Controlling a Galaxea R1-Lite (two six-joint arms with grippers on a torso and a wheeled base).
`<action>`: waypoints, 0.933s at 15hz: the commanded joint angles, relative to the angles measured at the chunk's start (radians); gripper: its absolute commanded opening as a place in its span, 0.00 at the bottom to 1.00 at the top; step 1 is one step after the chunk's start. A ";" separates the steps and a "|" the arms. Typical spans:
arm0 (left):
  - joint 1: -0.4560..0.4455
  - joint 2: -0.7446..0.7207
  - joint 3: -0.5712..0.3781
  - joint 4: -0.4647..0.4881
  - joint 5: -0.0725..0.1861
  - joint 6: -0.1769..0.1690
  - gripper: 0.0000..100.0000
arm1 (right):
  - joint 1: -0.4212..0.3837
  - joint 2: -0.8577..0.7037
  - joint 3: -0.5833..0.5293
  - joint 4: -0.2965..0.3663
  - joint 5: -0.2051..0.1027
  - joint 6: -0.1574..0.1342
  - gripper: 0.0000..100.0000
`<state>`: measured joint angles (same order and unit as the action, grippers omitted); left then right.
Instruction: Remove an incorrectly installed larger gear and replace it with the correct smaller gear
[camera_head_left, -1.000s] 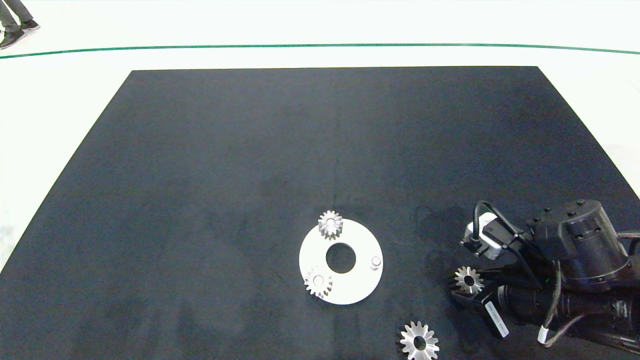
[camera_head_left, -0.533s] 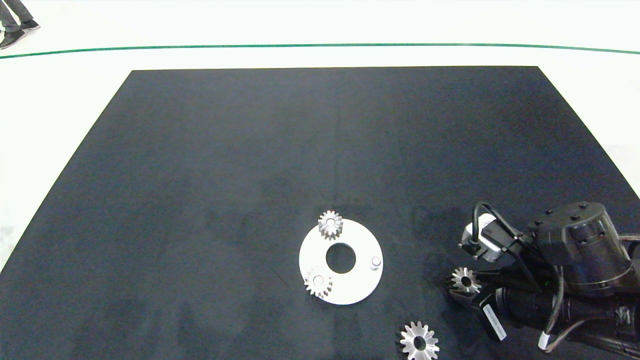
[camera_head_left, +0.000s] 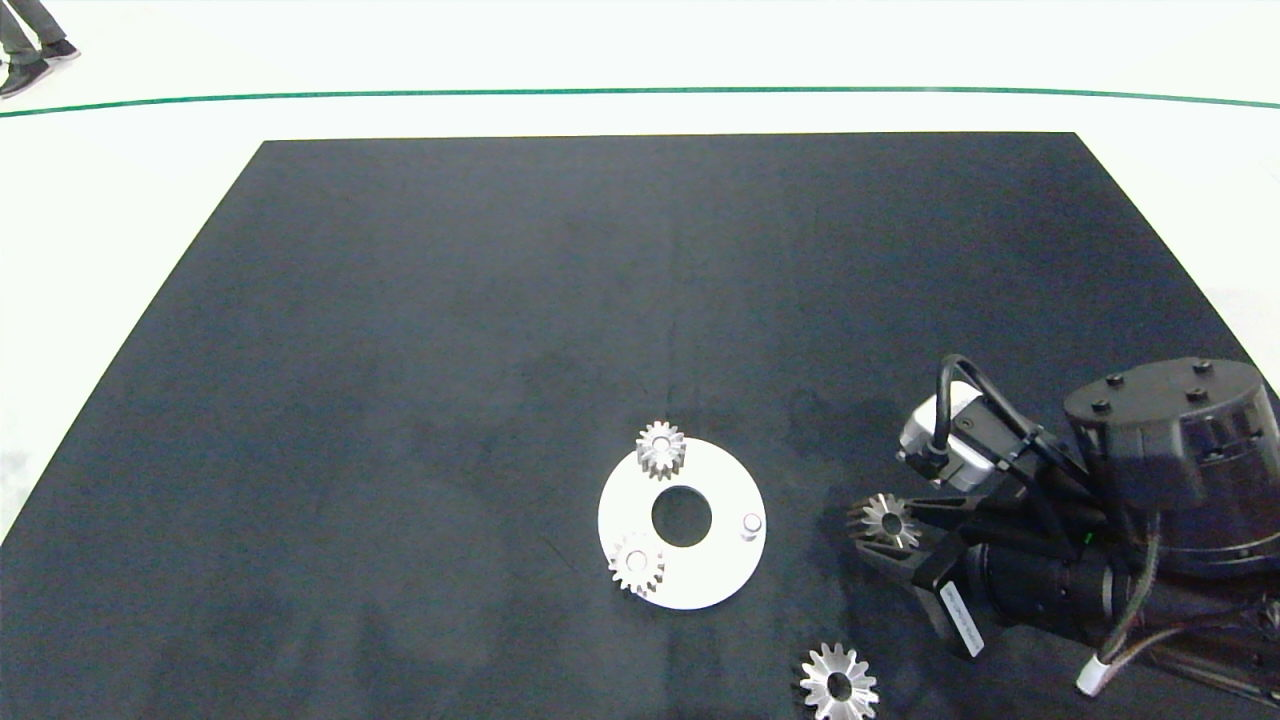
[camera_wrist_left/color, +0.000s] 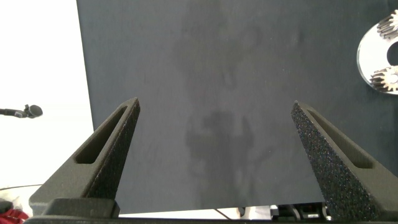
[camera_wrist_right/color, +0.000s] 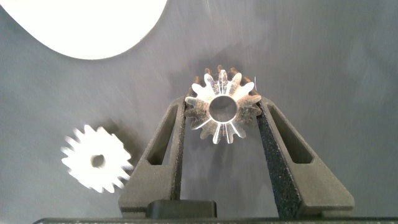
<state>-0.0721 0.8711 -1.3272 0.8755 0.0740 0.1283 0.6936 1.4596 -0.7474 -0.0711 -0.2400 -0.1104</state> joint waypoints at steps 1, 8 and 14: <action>0.000 0.000 0.000 0.005 0.001 0.001 1.00 | 0.070 0.070 -0.147 0.068 -0.001 0.003 0.28; 0.000 0.002 0.000 0.003 0.001 0.002 1.00 | 0.159 0.229 -0.423 0.323 -0.002 0.018 0.28; 0.000 0.000 -0.001 0.000 0.001 0.002 1.00 | 0.161 0.263 -0.440 0.324 -0.019 0.018 0.28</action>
<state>-0.0721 0.8713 -1.3281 0.8711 0.0745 0.1298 0.8538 1.7130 -1.1872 0.2511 -0.2568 -0.0902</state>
